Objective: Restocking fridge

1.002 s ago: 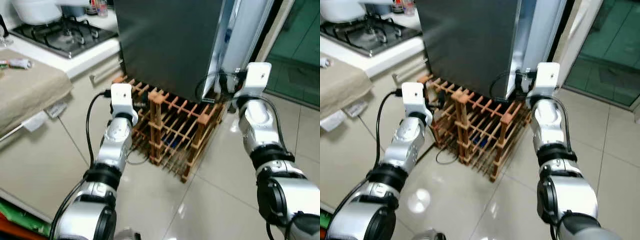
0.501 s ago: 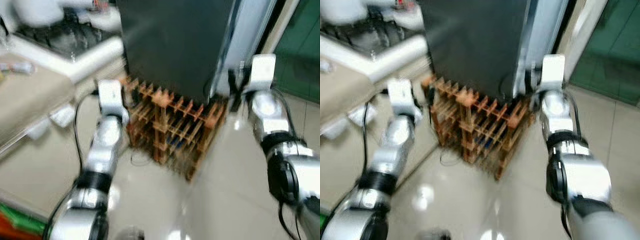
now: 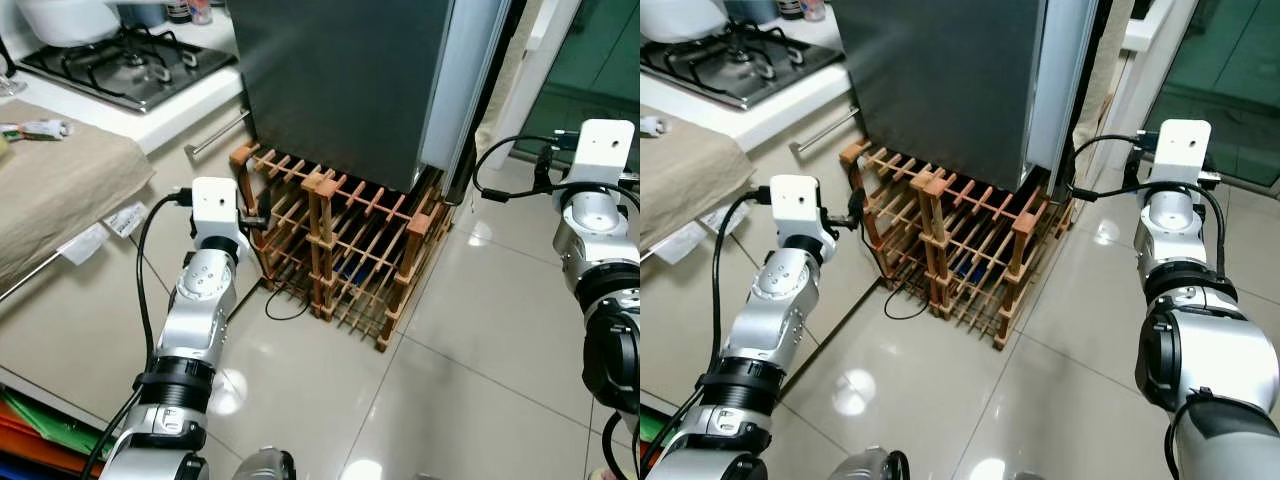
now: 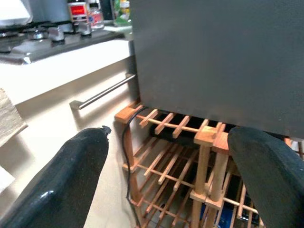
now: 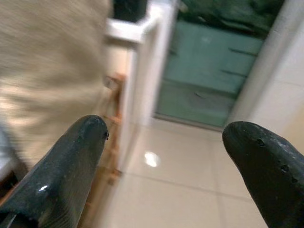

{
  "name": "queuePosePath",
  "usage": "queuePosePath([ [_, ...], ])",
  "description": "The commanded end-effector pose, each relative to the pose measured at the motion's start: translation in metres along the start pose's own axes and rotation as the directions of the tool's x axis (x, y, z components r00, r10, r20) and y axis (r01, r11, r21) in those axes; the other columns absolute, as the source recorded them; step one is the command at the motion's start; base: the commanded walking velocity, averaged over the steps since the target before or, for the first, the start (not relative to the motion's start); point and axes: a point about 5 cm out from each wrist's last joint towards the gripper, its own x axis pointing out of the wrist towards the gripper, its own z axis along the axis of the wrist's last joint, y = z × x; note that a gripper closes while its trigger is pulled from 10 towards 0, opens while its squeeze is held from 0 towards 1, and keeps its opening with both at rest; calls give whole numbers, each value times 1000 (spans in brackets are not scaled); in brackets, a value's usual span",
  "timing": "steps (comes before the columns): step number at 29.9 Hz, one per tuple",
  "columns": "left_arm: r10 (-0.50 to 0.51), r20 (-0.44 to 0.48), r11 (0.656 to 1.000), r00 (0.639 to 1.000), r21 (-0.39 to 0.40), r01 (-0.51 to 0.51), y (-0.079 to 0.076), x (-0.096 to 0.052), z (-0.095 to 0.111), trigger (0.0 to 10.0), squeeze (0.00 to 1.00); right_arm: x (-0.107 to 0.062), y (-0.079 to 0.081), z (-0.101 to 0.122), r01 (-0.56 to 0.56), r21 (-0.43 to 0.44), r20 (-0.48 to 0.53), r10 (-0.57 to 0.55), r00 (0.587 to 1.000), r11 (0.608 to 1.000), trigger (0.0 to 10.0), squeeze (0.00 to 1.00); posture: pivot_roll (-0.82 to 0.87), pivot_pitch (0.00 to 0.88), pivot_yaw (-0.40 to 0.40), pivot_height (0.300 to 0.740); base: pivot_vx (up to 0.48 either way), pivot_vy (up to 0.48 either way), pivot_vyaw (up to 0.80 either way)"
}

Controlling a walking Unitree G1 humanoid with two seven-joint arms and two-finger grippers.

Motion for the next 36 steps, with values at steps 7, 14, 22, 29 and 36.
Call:
queuePosePath([
  [7, -35, 3, 998, 999, -42, 35, -3, -3, -2, 10000, 0, -26, 35, -4, -127, 98, 239, 100, 966, 987, 10000, 24, -92, 23, 57, 740, 0, 0, 0],
  [14, -97, 66, 991, 993, -82, 103, -12, -7, 6, 10000, 0, -92, 45, -13, -131, 131, 379, 72, 923, 983, 10000, 24, -145, 0, 40, 740, 0, 0, 0],
  [22, -154, 112, 981, 982, -100, 165, -33, 10, 21, 10000, 0, -109, 62, -30, -190, 140, 299, 141, 944, 972, 10000, 24, -173, 0, 64, 740, 287, -381, 0],
  [29, -149, 108, 979, 983, -126, 162, -34, 17, 26, 10000, 0, -94, 67, -8, -216, 128, 321, 166, 933, 968, 10000, 20, -151, 0, 66, 740, 314, -358, 0],
  [36, -57, 59, 993, 997, -104, 63, -24, 21, 19, 10000, 0, -92, 73, -7, -256, 125, 307, 208, 929, 958, 10000, 24, -136, 0, 56, 740, 220, -132, 0],
])
